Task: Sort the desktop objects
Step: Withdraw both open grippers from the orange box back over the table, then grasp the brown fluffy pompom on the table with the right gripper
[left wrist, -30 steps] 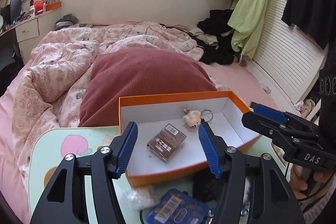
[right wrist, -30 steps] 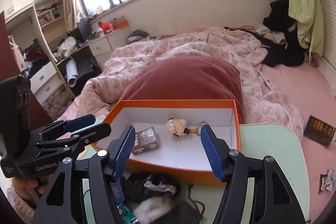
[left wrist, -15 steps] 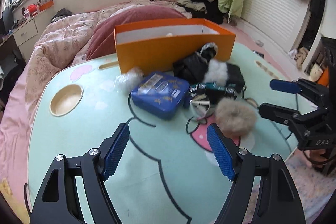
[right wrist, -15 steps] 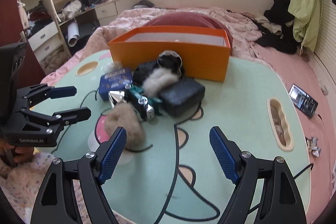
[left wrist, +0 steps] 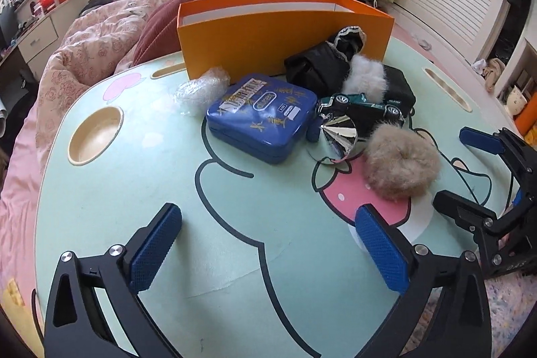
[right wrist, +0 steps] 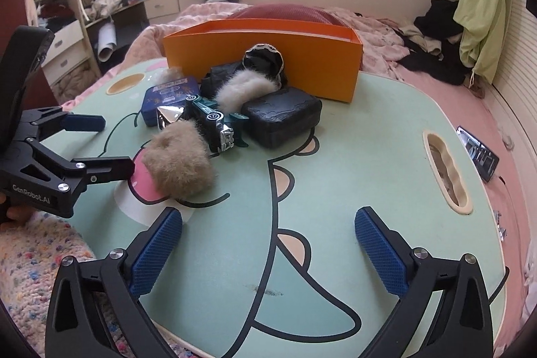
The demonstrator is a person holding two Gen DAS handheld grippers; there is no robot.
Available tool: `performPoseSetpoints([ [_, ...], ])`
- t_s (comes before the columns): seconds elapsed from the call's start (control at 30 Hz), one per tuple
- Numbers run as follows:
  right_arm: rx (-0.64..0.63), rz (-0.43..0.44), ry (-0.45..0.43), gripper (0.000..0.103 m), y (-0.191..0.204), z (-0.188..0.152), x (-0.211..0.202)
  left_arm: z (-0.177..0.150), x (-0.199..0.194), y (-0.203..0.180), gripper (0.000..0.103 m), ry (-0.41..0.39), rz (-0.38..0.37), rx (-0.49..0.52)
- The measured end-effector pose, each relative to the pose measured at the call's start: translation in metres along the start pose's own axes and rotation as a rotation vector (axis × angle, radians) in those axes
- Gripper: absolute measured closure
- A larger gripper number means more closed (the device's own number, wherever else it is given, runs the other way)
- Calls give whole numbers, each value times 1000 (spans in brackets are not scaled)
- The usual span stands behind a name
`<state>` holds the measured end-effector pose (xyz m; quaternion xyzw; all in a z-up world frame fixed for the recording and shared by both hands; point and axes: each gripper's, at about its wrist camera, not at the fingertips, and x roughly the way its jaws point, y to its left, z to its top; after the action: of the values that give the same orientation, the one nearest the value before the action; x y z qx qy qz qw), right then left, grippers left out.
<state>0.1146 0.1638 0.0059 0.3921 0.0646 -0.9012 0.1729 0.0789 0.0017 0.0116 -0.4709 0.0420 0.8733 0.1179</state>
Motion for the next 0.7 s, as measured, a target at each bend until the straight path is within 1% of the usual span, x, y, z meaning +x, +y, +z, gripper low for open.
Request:
performPoseSetpoints([
  [0.27,2,-1,-7,0,2,-1,1,-1,0,-1,0,-1,0,0],
  [0.33,0,2,-11,3,3,-1,0,-1,0,0,0,-1,0,-1],
  [0.4,-3,26,-19,21,3,1,-3,-1,0,0,0,-1,-1,-1],
  [0.43,-4,41,-24,23,4,3,-5,-1,0,0,0,-1,-1,-1],
  [0.6,-6,147,-59,24,12,25,-11,-1,0,0,0,-1,-1,-1],
  [0.63,-14,163,-58,24,15,28,-11,-1,0,-1,0,-1,-1,-1],
  [0.7,-40,184,-25,23,23,36,-2,-1,0,-1,0,-1,-1,-1],
])
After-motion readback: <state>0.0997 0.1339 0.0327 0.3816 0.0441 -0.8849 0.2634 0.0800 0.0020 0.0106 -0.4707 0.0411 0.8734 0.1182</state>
